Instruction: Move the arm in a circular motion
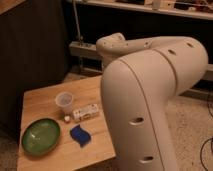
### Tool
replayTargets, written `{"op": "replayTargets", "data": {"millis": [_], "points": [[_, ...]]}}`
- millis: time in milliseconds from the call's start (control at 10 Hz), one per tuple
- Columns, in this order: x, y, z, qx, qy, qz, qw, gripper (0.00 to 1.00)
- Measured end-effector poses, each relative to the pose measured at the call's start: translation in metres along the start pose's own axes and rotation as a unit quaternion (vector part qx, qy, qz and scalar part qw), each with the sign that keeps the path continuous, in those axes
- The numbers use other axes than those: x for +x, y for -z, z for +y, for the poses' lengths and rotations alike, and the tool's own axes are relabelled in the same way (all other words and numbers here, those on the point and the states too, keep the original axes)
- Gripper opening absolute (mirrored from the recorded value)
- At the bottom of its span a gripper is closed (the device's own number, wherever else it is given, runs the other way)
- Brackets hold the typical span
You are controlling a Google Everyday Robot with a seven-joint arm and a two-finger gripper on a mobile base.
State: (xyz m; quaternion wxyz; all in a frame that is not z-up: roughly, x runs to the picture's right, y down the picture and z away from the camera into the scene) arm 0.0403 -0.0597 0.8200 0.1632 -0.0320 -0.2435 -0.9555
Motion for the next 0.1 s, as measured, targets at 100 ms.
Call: {"op": "replayTargets", "data": {"millis": [100], "points": [[-0.0307,0.0056,0.0008,-0.005,-0.022,-0.004,0.9997,0.04]]}}
